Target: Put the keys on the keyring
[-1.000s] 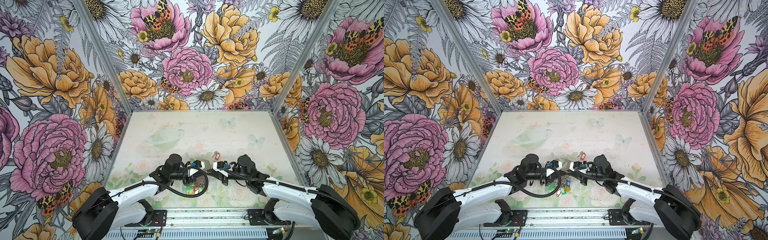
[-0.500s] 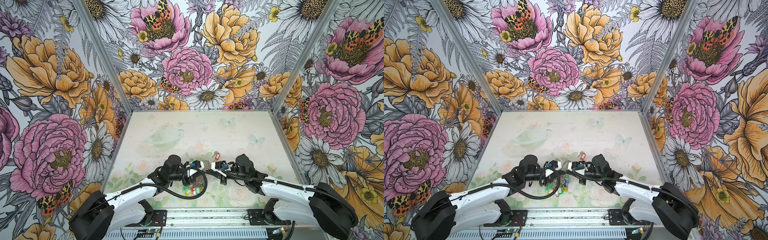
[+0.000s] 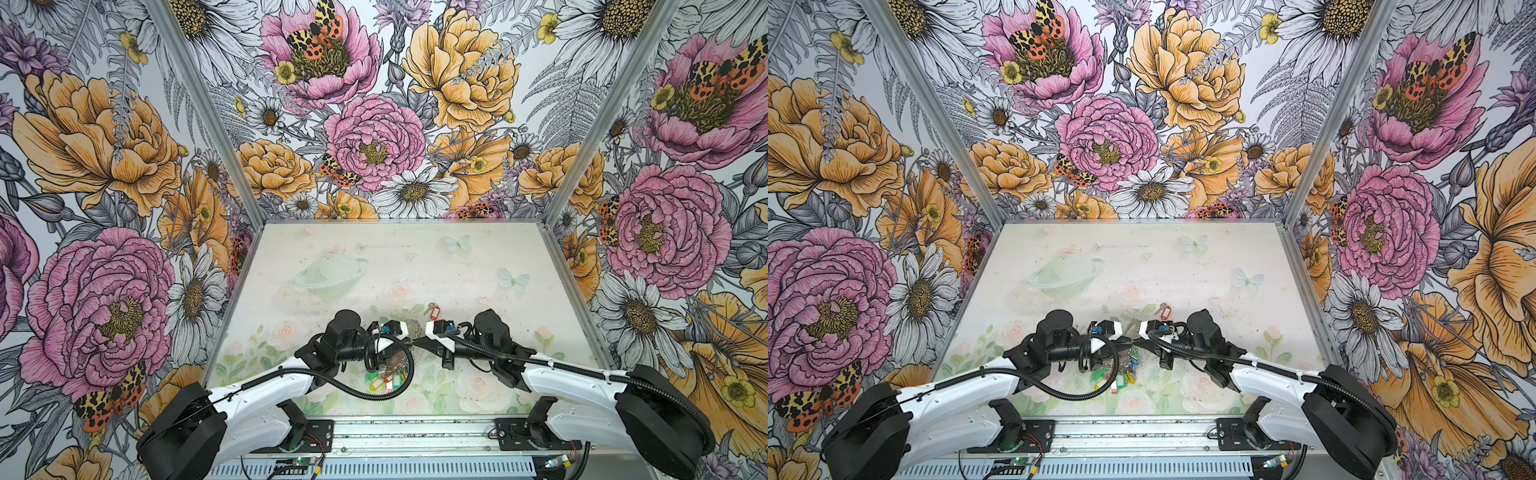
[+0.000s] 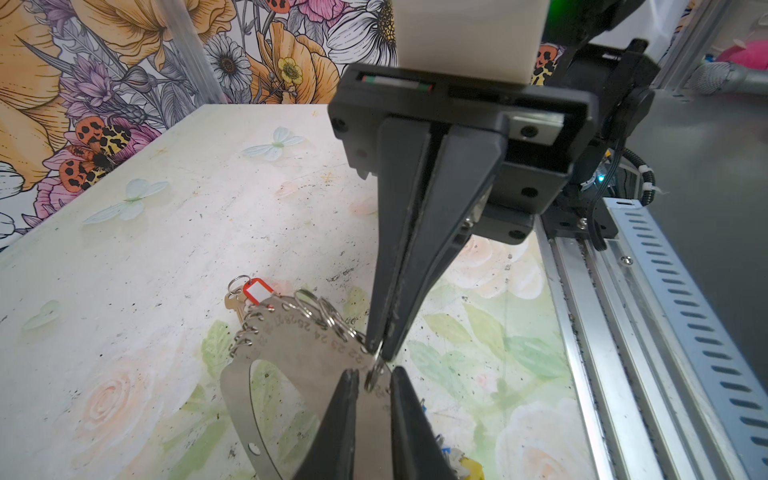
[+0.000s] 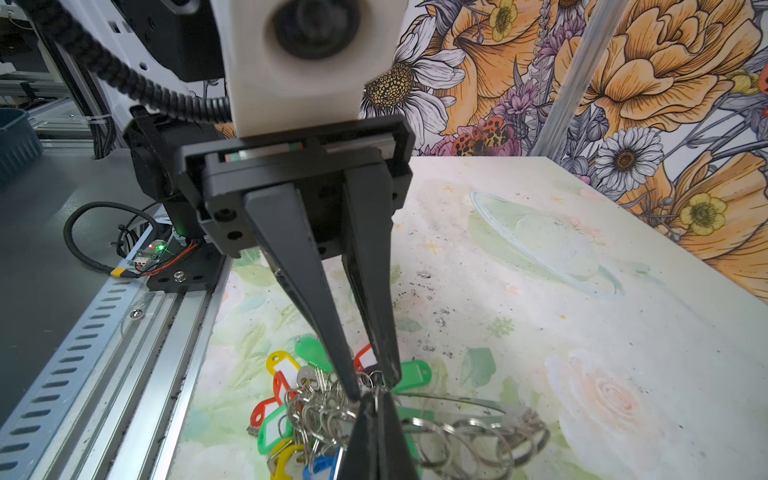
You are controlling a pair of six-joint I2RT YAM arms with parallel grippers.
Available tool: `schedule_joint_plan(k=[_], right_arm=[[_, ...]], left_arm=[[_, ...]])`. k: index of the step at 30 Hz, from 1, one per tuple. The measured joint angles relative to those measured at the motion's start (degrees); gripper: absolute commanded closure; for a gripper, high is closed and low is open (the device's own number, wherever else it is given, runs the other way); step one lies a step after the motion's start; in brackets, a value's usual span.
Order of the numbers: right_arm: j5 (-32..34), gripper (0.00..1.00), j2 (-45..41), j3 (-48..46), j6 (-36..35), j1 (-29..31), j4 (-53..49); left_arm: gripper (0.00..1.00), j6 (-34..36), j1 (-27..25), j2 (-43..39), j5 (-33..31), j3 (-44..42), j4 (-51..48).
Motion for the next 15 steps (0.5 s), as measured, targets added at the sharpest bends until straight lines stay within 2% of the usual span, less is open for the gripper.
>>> schedule_joint_plan(k=[3, 10, 15], right_arm=[[-1.01, 1.0, 0.02, -0.46, 0.61, -0.04, 1.44], [-2.51, 1.0, -0.07, -1.51, 1.18, -0.37, 3.98], [-3.06, 1.0, -0.17, -1.75, 1.7, -0.37, 5.03]], left_arm=[[0.83, 0.0, 0.0, 0.0, 1.05, 0.0, 0.52], [0.76, 0.04, 0.09, 0.0, 2.56, 0.0, 1.07], [0.82, 0.02, 0.24, 0.5, 3.56, 0.0, 1.33]])
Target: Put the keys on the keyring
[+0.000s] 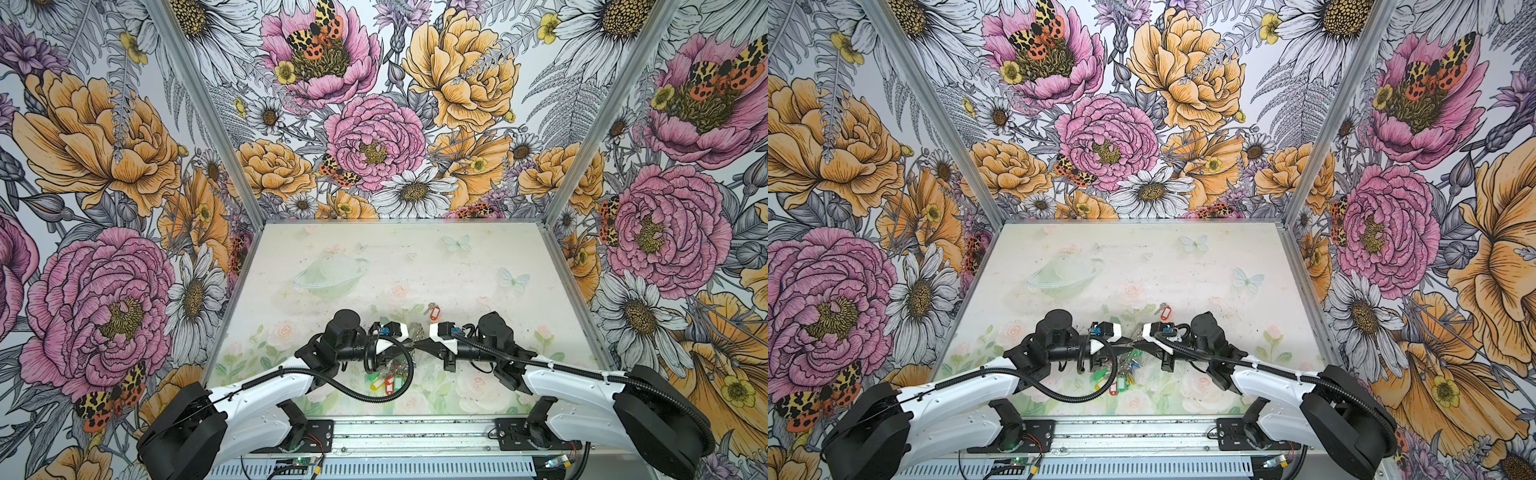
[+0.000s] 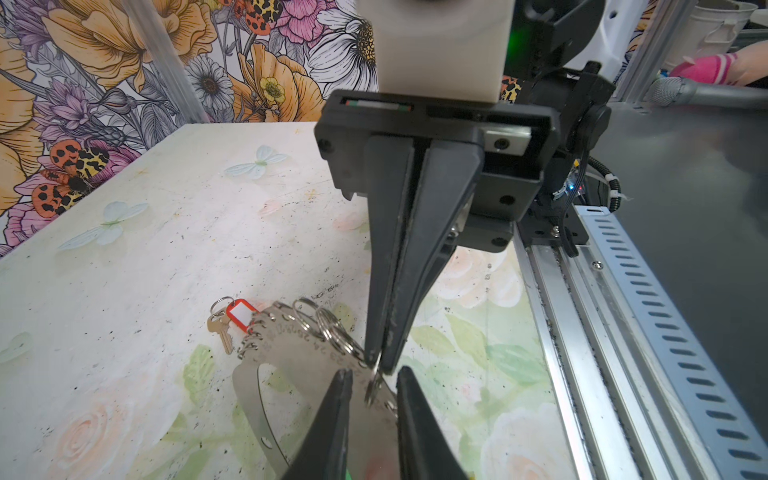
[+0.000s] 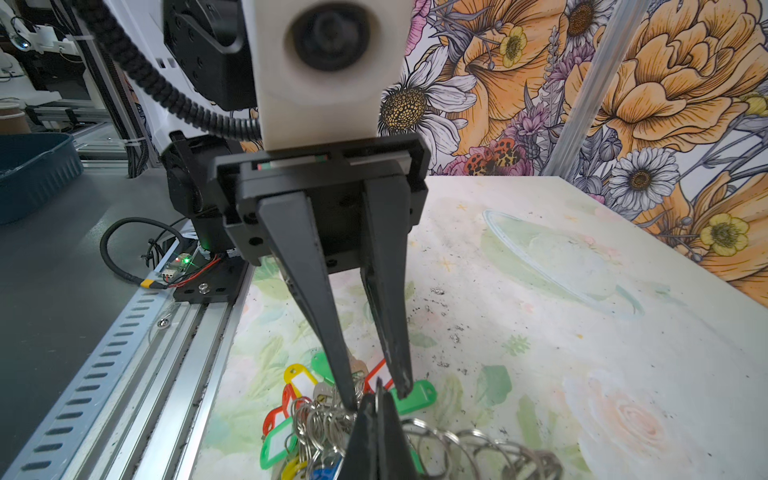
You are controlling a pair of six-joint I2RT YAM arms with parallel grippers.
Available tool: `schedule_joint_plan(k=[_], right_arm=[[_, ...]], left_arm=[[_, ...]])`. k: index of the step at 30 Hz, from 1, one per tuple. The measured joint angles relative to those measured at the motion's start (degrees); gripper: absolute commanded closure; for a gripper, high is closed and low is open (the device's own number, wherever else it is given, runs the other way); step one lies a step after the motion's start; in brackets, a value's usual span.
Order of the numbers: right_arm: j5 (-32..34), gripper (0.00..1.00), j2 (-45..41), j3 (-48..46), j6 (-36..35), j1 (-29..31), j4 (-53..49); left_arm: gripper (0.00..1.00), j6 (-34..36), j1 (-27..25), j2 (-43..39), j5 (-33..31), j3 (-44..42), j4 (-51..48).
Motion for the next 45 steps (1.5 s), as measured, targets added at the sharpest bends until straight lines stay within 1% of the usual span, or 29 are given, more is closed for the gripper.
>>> schedule_joint_plan(k=[4, 10, 13, 16, 22, 33, 35, 37, 40, 42, 45], right_arm=[[-0.24, 1.0, -0.22, -0.57, 0.52, -0.09, 1.01], [-0.57, 1.0, -0.22, -0.85, 0.83, -0.33, 1.77], [-0.68, 1.0, -0.2, -0.87, 0.83, -0.37, 2.1], [-0.74, 1.0, -0.13, -0.87, 0.85, -0.37, 2.38], [-1.53, 1.0, 0.92, -0.87, 0.98, -0.37, 3.65], [-2.01, 1.0, 1.81, -0.87, 1.27, -0.7, 4.92], [-2.01, 1.0, 1.97, -0.87, 1.27, -0.7, 5.16], [-1.95, 0.89, 1.97, -0.87, 1.29, -0.7, 5.16], [-1.44, 0.76, 1.66, -0.87, 2.05, -0.74, 5.62], [-0.92, 0.69, 0.37, -1.03, 2.84, -1.07, 5.7], [1.03, 0.68, -3.61, -1.77, 5.25, -2.56, 5.55]], left_arm=[[0.89, 0.07, 0.22, 1.36, 0.94, 0.0, 0.17], [0.95, 0.35, 0.59, 1.9, 1.31, 0.0, 0.37], [0.94, 0.22, 0.81, 1.9, 1.7, 0.0, 0.48], [0.9, 0.02, 0.83, 1.9, 2.05, 0.0, 0.72], [0.9, -0.22, 0.85, 2.25, 2.45, 0.0, 1.07], [1.0, -0.68, 1.18, 2.32, 2.99, 0.0, 1.05], [1.0, -0.68, 1.22, 2.32, 2.99, 0.0, 1.05], [1.0, -0.68, 1.22, 2.32, 2.91, 0.0, 1.05], [1.0, -0.66, 1.22, 2.32, 1.86, 0.0, 1.05], [1.0, -0.66, 1.2, 2.32, 0.81, 0.0, 1.09], [1.0, -0.63, 1.16, 2.32, -0.92, 0.0, 1.09]])
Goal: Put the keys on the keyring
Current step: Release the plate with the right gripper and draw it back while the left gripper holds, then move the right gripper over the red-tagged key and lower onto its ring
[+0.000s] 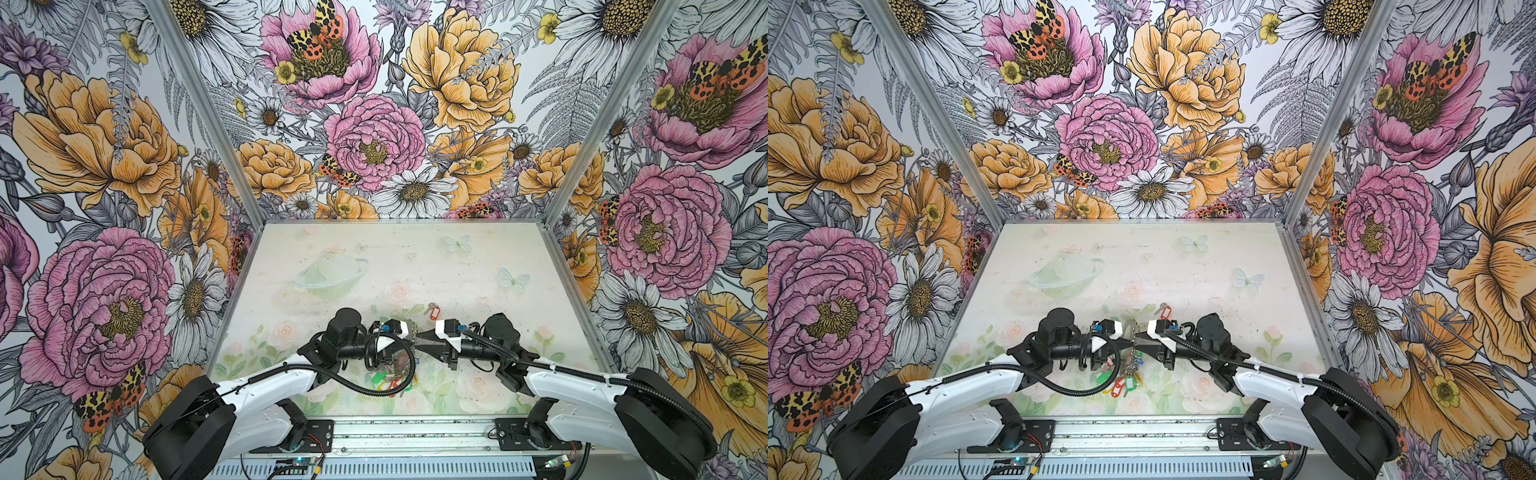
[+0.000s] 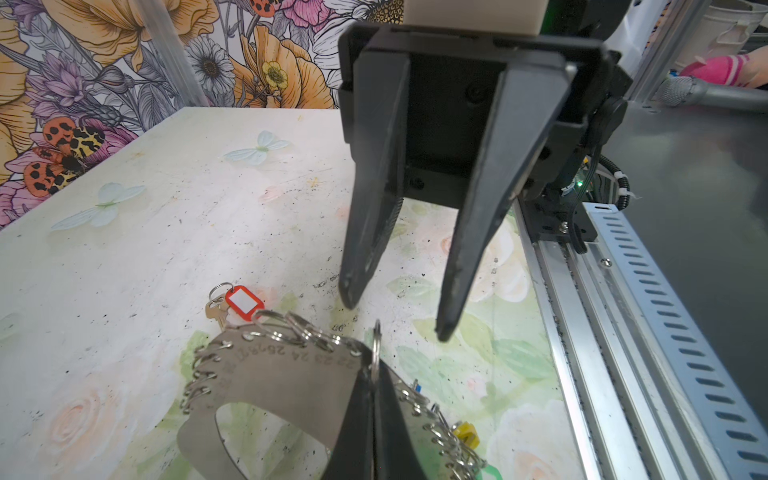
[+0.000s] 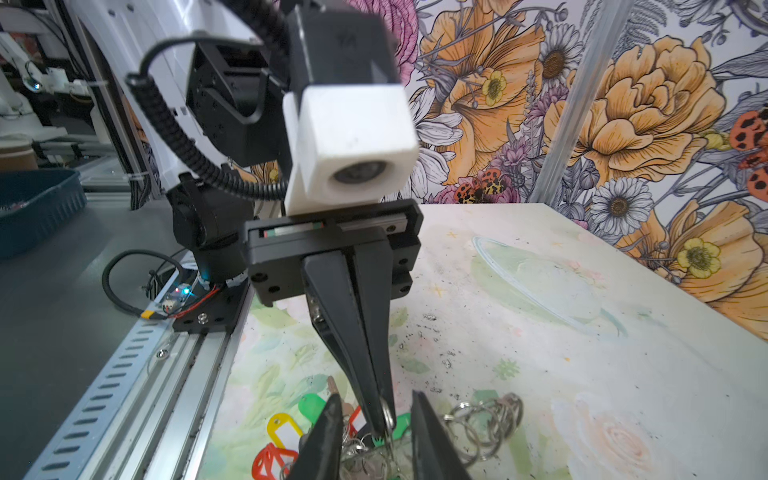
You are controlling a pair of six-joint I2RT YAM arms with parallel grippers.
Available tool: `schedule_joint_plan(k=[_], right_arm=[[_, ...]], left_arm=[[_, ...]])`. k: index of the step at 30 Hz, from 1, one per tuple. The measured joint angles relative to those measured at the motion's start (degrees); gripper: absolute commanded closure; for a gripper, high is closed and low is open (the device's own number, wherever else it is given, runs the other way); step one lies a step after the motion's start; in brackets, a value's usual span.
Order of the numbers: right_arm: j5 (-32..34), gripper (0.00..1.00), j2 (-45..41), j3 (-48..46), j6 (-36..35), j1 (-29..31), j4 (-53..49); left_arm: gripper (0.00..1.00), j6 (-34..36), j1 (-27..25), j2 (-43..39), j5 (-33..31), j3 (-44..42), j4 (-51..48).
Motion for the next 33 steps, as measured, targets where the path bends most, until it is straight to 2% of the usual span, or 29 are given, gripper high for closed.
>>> schedule_joint_plan(k=[4, 7, 12, 16, 24, 33], right_arm=[[6.43, 0.65, -5.81, 0.02, 4.04, -2.14, -3.19], [13.77, 0.65, -8.44, 1.46, 7.76, -3.52, -10.03], [23.67, 0.64, -7.15, 7.28, 13.86, -6.08, -22.64], [29.62, 0.67, -2.01, 13.31, 18.21, -7.34, -32.46], [33.33, 0.67, 9.99, 19.26, 24.87, -7.93, -44.33], [34.32, 0.65, 14.51, 19.85, 32.87, -7.93, -48.52]], left_arm=[[1.0, -0.02, 0.0, 0.0, -2.51, 0.0, 0.09], [1.0, -0.22, -0.11, -0.04, -4.96, -0.02, 0.22], [1.0, -1.84, -0.92, -0.15, -10.82, -0.11, 0.68], [1.0, -4.15, -1.49, -0.15, -16.22, -0.11, 0.81], [1.0, -8.55, -3.41, -0.15, -26.36, 0.15, -0.26], [1.0, -11.98, -5.95, -0.15, -36.2, 1.75, -3.32]])
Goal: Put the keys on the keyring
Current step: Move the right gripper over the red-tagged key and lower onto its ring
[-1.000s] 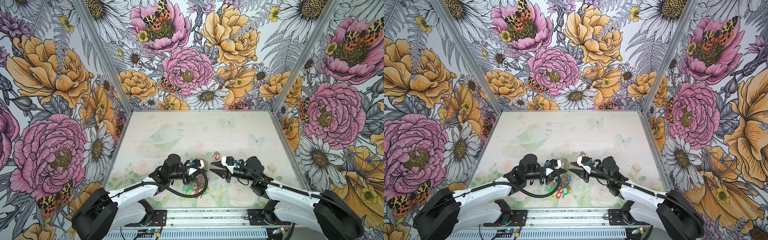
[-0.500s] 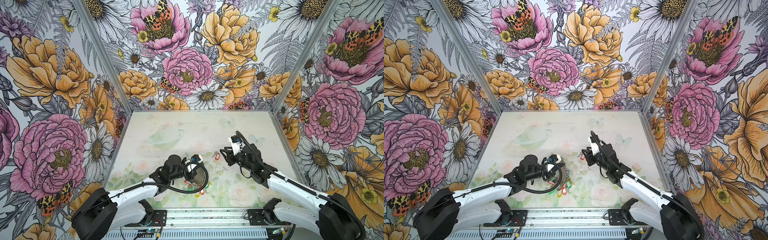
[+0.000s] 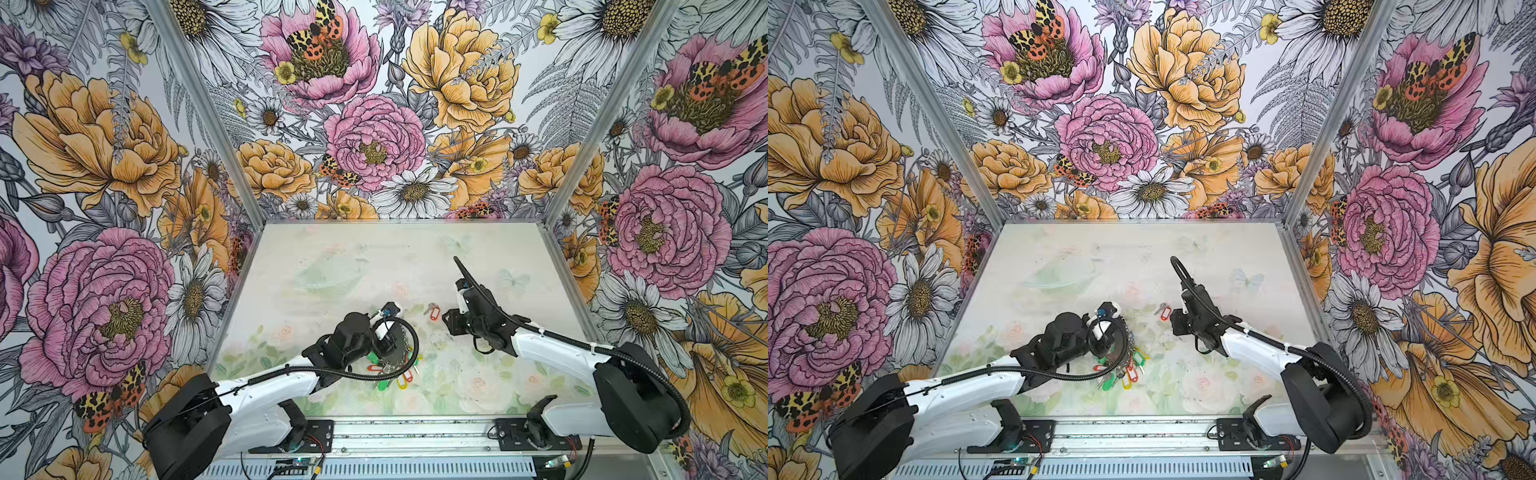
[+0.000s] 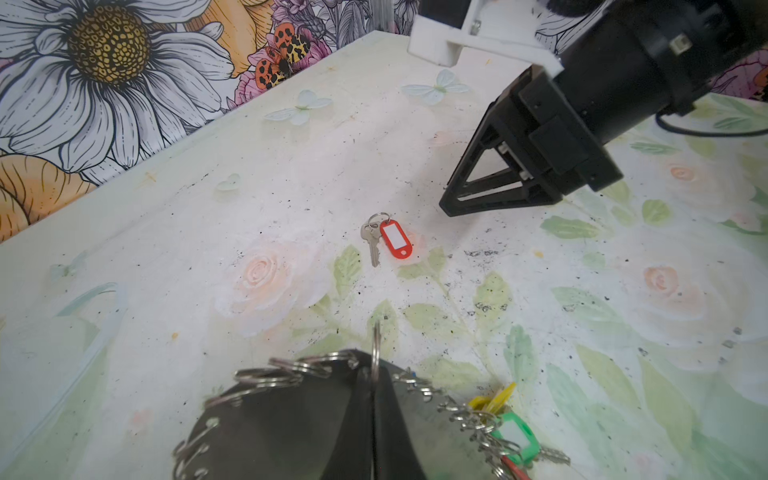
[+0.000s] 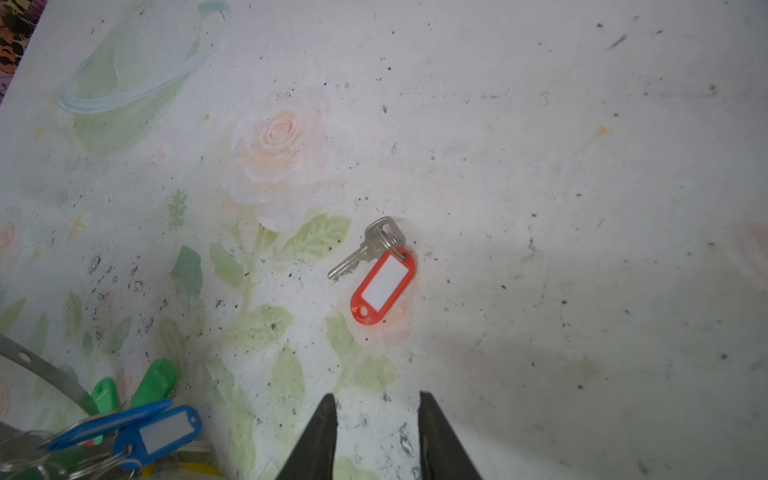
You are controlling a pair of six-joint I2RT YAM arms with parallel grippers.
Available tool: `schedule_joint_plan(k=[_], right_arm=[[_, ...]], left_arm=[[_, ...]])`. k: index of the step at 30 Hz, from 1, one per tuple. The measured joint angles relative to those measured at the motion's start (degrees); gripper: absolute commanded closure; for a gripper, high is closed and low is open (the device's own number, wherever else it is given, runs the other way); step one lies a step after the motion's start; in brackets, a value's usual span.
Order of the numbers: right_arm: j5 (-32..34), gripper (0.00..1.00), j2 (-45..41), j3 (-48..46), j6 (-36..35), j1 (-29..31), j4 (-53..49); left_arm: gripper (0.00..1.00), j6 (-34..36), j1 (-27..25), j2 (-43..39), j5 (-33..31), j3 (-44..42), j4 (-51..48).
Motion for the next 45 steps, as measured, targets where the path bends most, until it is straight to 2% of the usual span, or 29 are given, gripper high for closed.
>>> schedule_joint_plan(k=[4, 8, 12, 17, 26, 39, 45], right_arm=[[0.48, 0.65, 2.27, 1.22, 2.93, 0.07, -0.61], [1.46, 0.65, 5.27, 3.13, 2.78, 0.07, -0.9], [2.12, 0.65, 8.59, 6.47, -1.75, 0.04, -1.07], [1.77, 0.69, 12.63, 10.1, -9.79, 0.0, -1.07], [3.21, 0.7, 15.85, 11.87, -18.78, -0.02, -1.31], [3.91, 0.76, 21.84, 16.76, -24.06, -0.74, -1.49], [4.46, 0.87, 22.29, 17.4, -25.14, -0.76, -1.53]], left_arm=[[1.0, -0.81, -0.11, 0.02, -2.91, 0.04, -0.22], [1.0, -1.25, -0.11, 0.0, -4.0, -0.07, 0.15], [1.0, -1.68, 0.11, -0.02, -3.85, -0.85, 1.66], [1.0, -2.62, 1.53, -0.61, -2.32, -1.44, 2.21], [1.0, -2.78, 1.9, -0.76, -0.83, -1.44, 2.47], [1.0, -2.73, 2.19, -0.59, -0.61, -1.44, 2.64], [1.0, -2.73, 2.23, 0.11, -0.61, -1.44, 2.91]])
